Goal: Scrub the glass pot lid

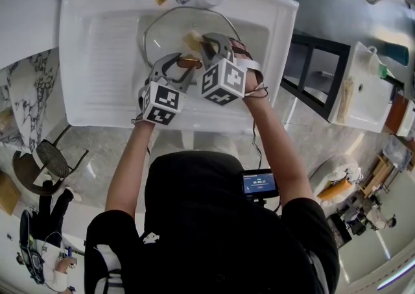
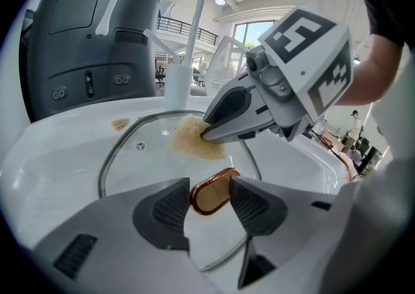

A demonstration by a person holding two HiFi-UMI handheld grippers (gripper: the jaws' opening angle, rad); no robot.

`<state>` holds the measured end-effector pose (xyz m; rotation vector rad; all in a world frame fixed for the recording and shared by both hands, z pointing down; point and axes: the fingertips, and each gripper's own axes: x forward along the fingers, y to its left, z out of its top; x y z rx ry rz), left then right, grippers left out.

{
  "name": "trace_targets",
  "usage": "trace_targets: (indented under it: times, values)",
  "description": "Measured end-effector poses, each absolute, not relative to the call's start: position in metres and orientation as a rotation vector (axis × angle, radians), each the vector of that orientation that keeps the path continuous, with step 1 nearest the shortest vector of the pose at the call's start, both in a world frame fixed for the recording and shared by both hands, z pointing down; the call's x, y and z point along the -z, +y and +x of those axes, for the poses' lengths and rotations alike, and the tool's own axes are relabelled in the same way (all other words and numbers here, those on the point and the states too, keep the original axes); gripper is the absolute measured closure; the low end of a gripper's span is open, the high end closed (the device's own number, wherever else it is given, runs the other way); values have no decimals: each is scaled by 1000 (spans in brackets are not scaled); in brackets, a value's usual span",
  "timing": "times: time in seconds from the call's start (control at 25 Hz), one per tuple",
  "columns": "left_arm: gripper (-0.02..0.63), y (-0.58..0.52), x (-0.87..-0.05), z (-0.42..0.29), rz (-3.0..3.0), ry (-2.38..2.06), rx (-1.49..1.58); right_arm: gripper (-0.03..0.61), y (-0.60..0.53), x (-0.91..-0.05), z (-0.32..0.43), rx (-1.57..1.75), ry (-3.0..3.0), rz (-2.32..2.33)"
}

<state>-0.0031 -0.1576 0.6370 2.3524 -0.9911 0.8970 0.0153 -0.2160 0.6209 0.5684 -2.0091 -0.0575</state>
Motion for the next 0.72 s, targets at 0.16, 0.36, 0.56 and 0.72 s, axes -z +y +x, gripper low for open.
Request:
trace_targets:
  times: [0.16,0.36,0.56,0.72]
  values:
    - [428,-157,-638,-3,2354,-990,-899,555,-226,-619,30,20,-2000,623]
    - [428,-157,-638,-3,2355,-990,-898,555,-237,-616,47,3,-1983,676]
    - [428,-157,-637,-1,2358,-987,-899,555,-242,-616,65,-17,-1950,726]
    - [428,-157,-637,0,2360,-984,-900,555,-244,-617,76,-37,-1921,762]
